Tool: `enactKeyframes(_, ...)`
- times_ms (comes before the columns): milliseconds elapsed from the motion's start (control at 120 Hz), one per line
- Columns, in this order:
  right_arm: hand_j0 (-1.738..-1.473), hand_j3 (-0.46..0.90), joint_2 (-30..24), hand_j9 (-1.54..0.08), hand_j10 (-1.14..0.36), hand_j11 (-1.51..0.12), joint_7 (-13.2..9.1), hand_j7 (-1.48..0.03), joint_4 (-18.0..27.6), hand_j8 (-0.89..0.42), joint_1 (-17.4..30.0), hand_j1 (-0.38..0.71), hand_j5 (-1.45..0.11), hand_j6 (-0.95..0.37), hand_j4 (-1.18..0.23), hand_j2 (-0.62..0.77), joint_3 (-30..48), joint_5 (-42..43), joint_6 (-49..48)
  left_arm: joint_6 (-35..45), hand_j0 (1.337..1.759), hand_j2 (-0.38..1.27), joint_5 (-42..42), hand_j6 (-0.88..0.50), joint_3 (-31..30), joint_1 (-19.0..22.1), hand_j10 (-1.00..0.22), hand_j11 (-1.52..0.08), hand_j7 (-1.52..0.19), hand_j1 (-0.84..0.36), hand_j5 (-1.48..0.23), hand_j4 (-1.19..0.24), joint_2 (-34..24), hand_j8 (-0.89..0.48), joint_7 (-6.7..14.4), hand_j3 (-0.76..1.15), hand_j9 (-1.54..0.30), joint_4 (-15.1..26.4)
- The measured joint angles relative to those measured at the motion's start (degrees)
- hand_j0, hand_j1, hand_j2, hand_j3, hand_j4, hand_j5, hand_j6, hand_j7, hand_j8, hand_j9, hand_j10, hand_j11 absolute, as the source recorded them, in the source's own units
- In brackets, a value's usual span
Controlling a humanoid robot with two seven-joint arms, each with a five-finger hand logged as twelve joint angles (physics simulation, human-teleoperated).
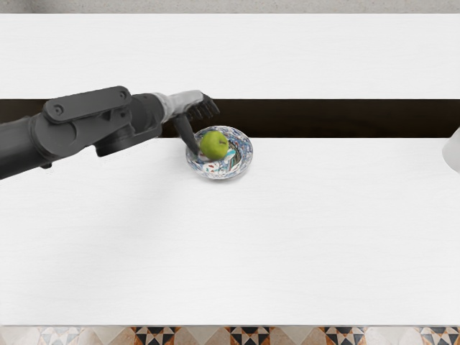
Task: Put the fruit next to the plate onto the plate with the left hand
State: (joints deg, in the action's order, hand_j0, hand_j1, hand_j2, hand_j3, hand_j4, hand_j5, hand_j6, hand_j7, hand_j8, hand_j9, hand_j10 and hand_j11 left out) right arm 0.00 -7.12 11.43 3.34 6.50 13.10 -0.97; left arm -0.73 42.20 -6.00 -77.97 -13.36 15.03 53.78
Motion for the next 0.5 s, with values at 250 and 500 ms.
enactKeyframes(250, -1.658, 0.00, 0.00, -0.04, -0.03, -0.04, 0.00, -0.04, 0.00, -0.03, 0.00, -0.31, -0.04, -0.03, -0.03, -0.01, 0.00, 0.00, 0.00, -10.27, 1.658, 0.06, -18.37, -0.27, 3.46, 1.77, -0.28, -0.36, -0.36, 0.02, -0.36, -0.27, -23.52, -0.28, -0.04, 0.00, -0.36, 9.82)
enactKeyframes(500, -1.658, 0.00, 0.00, -0.04, -0.03, -0.04, 0.00, -0.04, 0.00, -0.03, 0.00, -0.31, -0.04, -0.03, -0.03, -0.01, 0.00, 0.00, 0.00, -18.90, 1.658, 0.06, -35.57, -0.26, 4.23, 8.03, -0.26, -0.34, -0.34, 0.04, -0.34, -0.26, -42.15, -0.26, -0.08, 0.00, -0.34, 19.30)
